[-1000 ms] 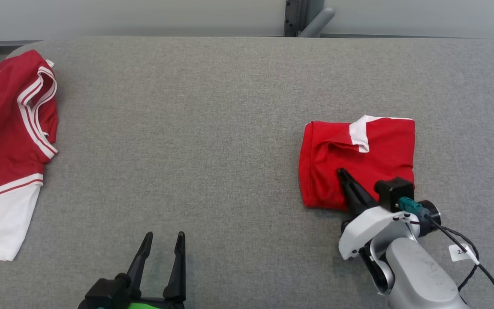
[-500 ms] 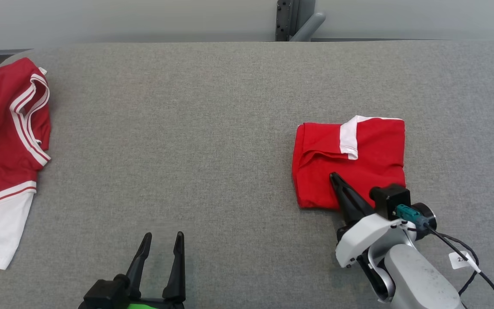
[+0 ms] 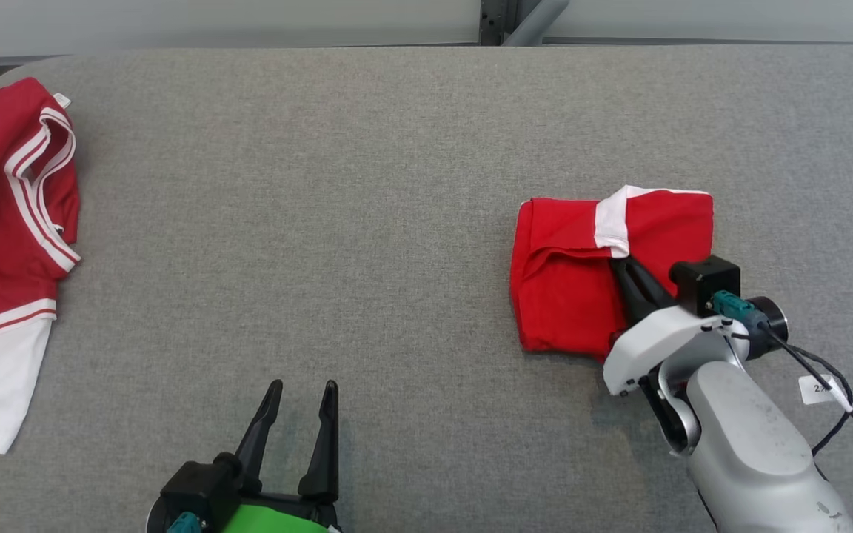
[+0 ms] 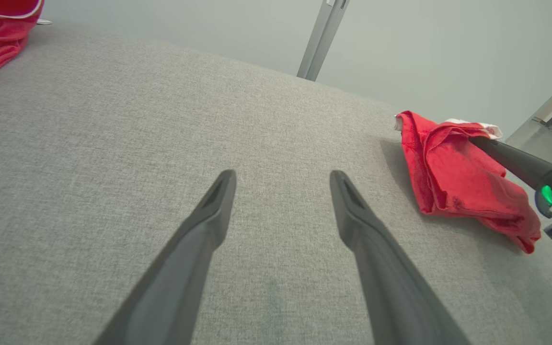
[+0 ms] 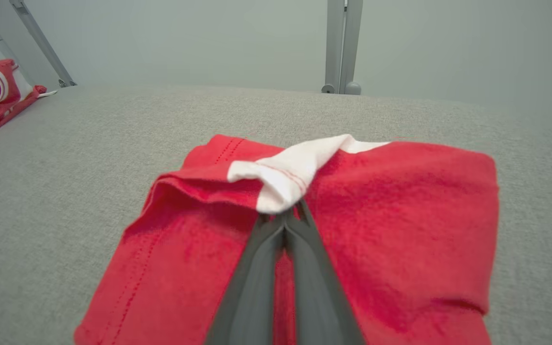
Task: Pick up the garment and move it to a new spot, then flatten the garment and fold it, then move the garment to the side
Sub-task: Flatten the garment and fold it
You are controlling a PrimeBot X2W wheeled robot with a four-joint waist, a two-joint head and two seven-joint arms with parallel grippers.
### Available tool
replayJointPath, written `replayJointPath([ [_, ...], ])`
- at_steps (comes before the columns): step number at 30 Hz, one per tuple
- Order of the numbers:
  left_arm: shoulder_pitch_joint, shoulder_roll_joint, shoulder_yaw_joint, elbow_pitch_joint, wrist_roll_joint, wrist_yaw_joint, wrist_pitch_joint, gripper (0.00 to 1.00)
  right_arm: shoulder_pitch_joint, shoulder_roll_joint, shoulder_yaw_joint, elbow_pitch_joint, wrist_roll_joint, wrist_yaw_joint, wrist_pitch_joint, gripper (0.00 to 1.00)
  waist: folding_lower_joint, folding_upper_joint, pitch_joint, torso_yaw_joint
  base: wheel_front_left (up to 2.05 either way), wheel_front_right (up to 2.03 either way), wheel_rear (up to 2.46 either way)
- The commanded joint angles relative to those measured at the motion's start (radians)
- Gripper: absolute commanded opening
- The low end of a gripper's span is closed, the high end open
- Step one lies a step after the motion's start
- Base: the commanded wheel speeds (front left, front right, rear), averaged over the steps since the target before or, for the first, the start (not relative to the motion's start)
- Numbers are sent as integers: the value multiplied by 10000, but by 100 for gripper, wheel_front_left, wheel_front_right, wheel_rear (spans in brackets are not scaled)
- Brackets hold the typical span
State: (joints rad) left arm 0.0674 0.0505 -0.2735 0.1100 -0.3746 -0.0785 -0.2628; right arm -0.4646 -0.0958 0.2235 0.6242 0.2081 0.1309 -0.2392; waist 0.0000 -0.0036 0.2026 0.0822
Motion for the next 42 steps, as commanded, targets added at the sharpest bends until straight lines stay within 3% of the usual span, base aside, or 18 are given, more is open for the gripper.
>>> replayJointPath([
  [1,-183,5,-67,23,-95,51,-27,100,-267,36,-72,80,-90,-4,10,0,0,36,175,204,0,0,0],
  [15,-393,4,-272,225,-390,184,-27,100,-1834,176,48,1808,-219,-4,136,0,0,36,18,1011,0,0,0],
  [22,135,4,176,198,-169,201,-27,100,-1401,346,382,1750,145,-4,-194,0,0,36,-761,532,0,0,0],
  [29,792,9,752,4,-35,218,-27,100,-189,274,293,620,300,-4,-260,0,0,36,-1607,-102,0,0,0],
  [30,897,9,861,-21,54,201,-27,100,97,202,217,389,260,-4,-261,29,0,36,-1717,-208,0,0,0],
  [31,1012,7,965,-26,98,161,-26,100,381,146,121,111,200,-4,-263,49,0,36,-1822,-311,0,0,0],
  [32,1117,7,1074,-49,148,123,-16,100,642,101,-36,-197,117,-4,-264,100,0,36,-1917,-407,0,0,0],
  [35,1312,7,1551,-234,391,41,-15,100,1637,15,-681,-1222,-192,-4,-267,100,0,36,-2126,-696,0,0,0],
  [42,1473,7,2191,-526,603,-102,-15,100,2805,-120,-1708,-2060,-814,-4,-268,100,0,36,-2296,-935,0,0,0],
])
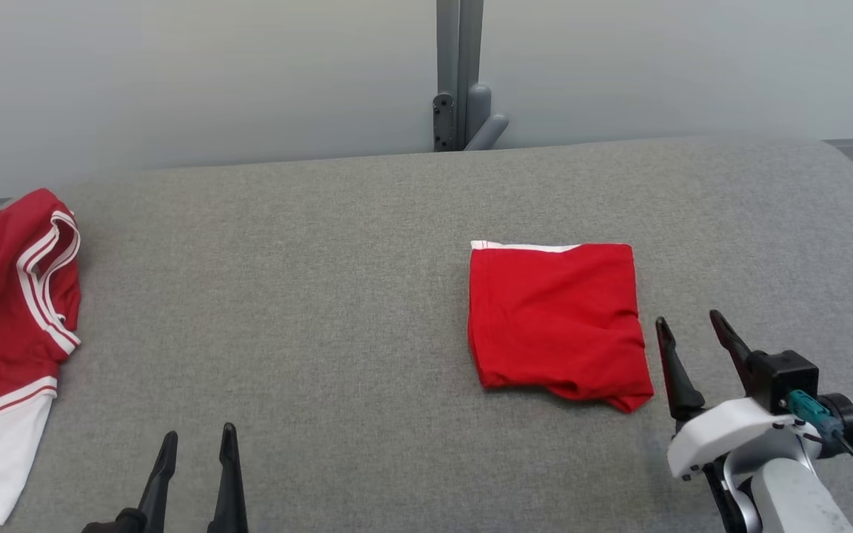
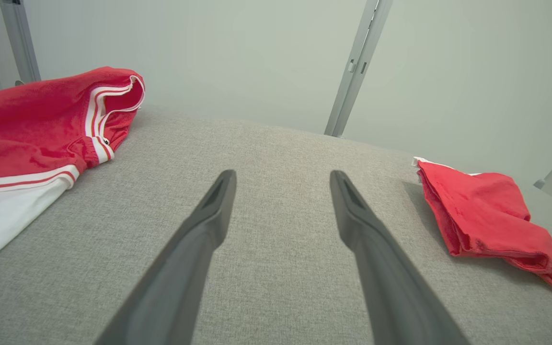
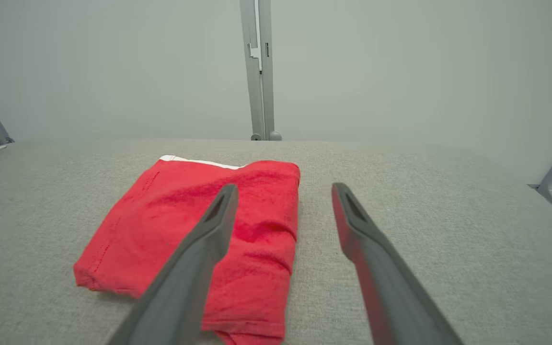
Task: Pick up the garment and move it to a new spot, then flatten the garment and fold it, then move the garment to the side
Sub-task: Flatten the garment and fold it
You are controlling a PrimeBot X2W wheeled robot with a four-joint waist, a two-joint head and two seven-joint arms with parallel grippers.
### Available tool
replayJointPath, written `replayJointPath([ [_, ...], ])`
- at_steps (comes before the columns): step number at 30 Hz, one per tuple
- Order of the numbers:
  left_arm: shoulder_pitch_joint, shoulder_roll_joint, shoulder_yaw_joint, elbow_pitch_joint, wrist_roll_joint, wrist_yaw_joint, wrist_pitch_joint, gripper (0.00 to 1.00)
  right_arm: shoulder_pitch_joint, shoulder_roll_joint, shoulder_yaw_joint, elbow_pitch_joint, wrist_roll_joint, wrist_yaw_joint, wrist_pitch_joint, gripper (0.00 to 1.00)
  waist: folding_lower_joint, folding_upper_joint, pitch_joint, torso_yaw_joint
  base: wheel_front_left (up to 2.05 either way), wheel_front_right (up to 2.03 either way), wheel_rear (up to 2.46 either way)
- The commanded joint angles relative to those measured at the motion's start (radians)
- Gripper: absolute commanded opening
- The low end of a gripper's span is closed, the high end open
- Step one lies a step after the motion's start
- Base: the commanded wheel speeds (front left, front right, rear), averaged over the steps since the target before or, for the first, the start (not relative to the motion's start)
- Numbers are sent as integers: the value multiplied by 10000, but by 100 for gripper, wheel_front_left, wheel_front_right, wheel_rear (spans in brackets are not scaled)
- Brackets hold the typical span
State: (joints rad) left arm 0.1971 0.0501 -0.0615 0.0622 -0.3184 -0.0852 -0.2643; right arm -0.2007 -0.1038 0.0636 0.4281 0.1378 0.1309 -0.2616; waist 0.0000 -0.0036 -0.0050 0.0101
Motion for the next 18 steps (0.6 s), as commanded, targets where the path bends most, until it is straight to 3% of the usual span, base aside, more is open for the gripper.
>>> replayJointPath([
  [1,205,11,137,-96,75,-51,1,100,341,-42,-282,-193,-176,-4,-44,100,0,36,-244,-218,0,0,0],
  [8,417,14,365,77,315,-269,1,100,1204,-201,-723,-827,-534,-4,-43,100,0,36,-352,-91,0,0,0],
  [18,151,13,209,235,280,-413,-1,100,1814,45,-1279,-1354,-615,-4,-44,100,0,36,-315,162,0,0,0],
])
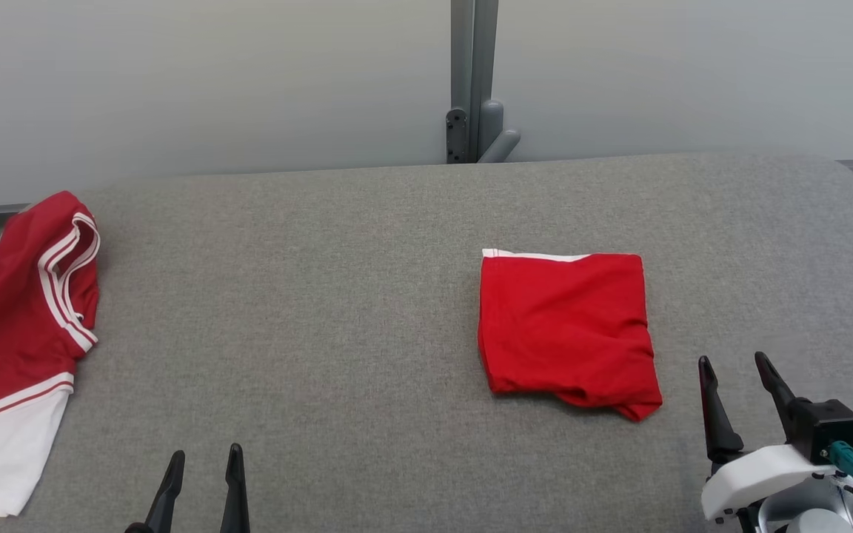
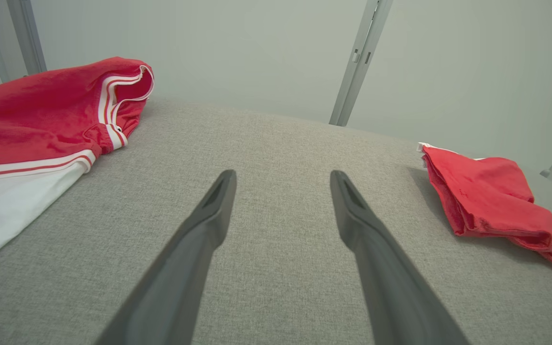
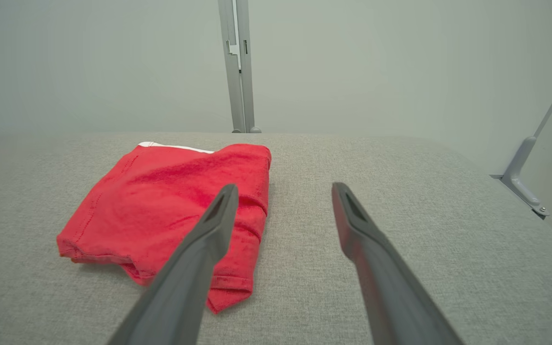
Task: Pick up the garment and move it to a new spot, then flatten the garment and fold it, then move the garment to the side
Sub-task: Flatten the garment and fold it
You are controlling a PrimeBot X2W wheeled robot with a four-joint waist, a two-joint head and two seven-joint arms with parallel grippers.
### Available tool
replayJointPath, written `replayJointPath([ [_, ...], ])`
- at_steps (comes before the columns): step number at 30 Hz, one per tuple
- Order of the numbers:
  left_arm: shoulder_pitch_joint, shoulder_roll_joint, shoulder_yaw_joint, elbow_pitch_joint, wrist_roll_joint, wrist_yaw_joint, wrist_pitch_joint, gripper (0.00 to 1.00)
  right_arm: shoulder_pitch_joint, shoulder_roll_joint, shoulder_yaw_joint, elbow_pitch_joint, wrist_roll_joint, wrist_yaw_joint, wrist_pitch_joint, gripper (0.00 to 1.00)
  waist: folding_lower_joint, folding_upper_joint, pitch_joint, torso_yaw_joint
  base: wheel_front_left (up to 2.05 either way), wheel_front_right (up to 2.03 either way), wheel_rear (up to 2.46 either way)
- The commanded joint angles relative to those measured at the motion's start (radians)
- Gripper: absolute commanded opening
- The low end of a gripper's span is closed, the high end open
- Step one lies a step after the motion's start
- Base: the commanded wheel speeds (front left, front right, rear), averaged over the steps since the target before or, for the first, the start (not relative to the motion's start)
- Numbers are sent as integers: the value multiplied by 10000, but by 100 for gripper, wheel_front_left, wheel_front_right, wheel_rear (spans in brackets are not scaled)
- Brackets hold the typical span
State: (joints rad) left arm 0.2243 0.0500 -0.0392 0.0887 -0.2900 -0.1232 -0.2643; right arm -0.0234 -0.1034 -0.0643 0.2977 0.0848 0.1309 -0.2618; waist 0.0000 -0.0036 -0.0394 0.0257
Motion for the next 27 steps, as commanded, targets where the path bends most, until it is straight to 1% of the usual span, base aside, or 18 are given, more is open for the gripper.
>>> replayJointPath([
  [1,-114,15,-16,-32,-26,-37,1,100,-4,99,31,-36,105,-4,-42,100,0,36,58,6,0,0,0],
  [4,-108,15,-84,-11,-25,-49,1,100,-317,165,228,260,881,-4,-41,100,0,36,164,26,0,0,0],
  [6,-184,15,-157,-4,-55,-59,1,100,-620,59,368,557,1461,-5,77,100,0,36,271,69,0,0,0],
  [7,-297,15,-227,-26,-135,-65,1,100,-1089,-154,453,765,2024,-7,479,100,0,36,441,135,0,0,0],
  [9,-446,15,-362,-65,-190,-69,1,100,-1546,-417,648,1008,2453,-5,1246,100,0,36,703,228,0,0,0],
  [10,-446,15,-362,-65,-190,-69,1,100,-1546,-417,648,1008,2453,-5,1246,100,0,36,703,228,0,0,0],
  [11,-515,15,-433,-95,-237,-72,1,100,-1768,-540,844,1100,2664,-5,1645,100,0,36,832,282,0,0,0],
  [13,-656,16,-592,-133,-352,-50,1,100,-2256,-758,794,1302,3144,-7,2231,100,0,36,1163,419,0,0,0],
  [17,-1079,15,-805,-175,-599,53,1,100,-3094,-1029,987,2001,3519,-5,3189,100,0,36,1828,718,0,0,0],
  [18,-1296,16,-890,-178,-622,69,1,100,-3461,-1040,1059,2394,3741,-5,3442,100,0,36,2164,874,0,0,0],
  [22,-1682,16,-1117,-137,-682,117,1,100,-3949,-1094,1230,3173,4258,-5,3606,100,0,36,2577,1190,0,0,0],
  [24,-1808,15,-1222,-126,-712,163,1,100,-4137,-1248,1253,3573,4219,-5,3450,100,0,36,2693,1300,0,0,0],
  [27,-1891,15,-1294,-159,-738,210,1,100,-4287,-1021,1453,4049,4569,-1,3453,100,0,36,2791,1341,0,0,0],
])
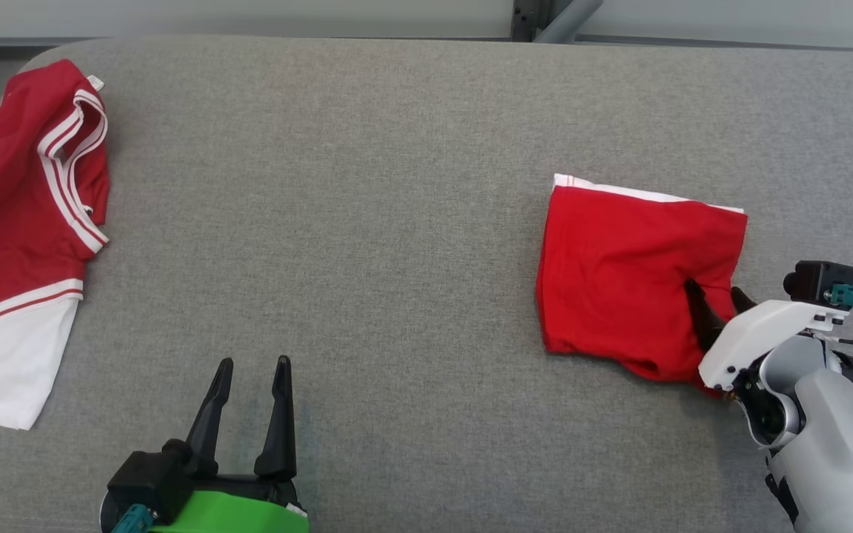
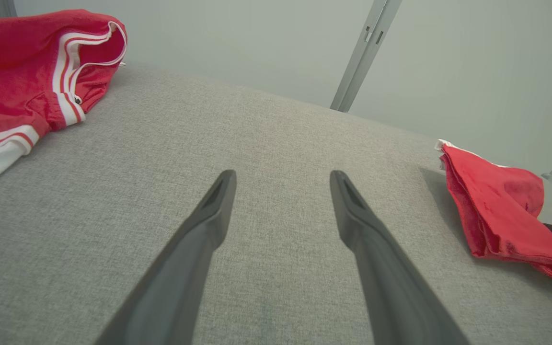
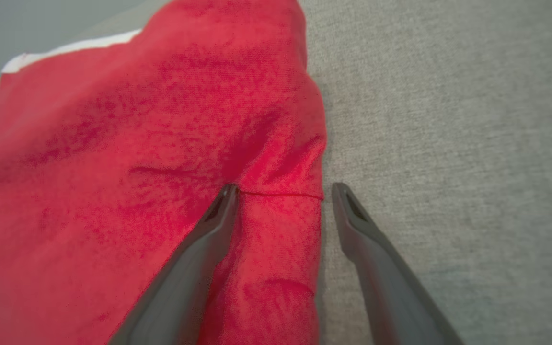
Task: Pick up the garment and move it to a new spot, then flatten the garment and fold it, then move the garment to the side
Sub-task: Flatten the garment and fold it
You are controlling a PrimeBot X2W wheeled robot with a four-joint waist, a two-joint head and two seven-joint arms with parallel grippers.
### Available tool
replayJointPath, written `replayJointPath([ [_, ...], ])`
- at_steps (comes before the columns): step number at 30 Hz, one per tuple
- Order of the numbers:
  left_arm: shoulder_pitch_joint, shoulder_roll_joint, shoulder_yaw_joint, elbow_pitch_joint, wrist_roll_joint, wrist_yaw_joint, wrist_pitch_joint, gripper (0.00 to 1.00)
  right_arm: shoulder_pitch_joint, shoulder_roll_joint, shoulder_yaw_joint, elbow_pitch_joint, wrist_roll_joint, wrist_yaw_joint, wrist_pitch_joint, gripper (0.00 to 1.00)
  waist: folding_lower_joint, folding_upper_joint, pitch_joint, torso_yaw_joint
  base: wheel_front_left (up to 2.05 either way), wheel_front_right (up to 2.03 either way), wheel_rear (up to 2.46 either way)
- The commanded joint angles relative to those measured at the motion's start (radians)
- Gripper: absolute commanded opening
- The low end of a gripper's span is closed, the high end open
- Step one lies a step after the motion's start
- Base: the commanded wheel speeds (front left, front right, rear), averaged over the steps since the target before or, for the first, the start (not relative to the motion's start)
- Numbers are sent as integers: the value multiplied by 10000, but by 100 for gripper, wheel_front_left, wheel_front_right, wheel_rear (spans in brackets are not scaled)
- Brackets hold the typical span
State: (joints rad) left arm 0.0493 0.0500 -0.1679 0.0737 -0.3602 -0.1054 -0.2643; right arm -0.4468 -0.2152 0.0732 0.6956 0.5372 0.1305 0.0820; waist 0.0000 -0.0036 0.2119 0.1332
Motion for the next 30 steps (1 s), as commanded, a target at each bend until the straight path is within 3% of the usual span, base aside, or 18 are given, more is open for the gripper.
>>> replayJointPath([
  [1,-148,15,-28,-17,-27,59,1,100,-59,156,168,197,263,3,75,100,0,36,291,258,0,0,0],
  [2,-142,15,-44,-12,-2,71,1,100,-41,224,326,253,513,5,203,93,0,36,294,237,0,0,0],
  [3,-129,15,-54,-12,23,83,1,100,-35,302,529,186,772,8,197,36,0,36,294,198,0,0,0],
  [4,-122,15,-54,-18,40,101,1,100,-49,306,604,117,1047,8,84,0,0,36,298,141,0,0,0],
  [12,-89,15,-38,-183,290,67,1,100,27,-29,1066,-465,2587,1,-459,0,0,36,377,-1089,0,0,0],
  [19,-722,18,-192,-124,882,-103,1,100,-591,-550,1440,-346,2940,-3,-947,0,0,36,1127,-2504,0,0,0],
  [26,-1581,92,-673,129,1176,-218,1,100,-1787,-1434,1401,325,2774,-2,-983,0,0,36,2007,-2554,0,0,0],
  [30,-1827,173,-683,206,1222,-248,1,100,-2893,-2206,1492,982,2265,-2,-790,0,0,36,2642,-2226,0,0,0],
])
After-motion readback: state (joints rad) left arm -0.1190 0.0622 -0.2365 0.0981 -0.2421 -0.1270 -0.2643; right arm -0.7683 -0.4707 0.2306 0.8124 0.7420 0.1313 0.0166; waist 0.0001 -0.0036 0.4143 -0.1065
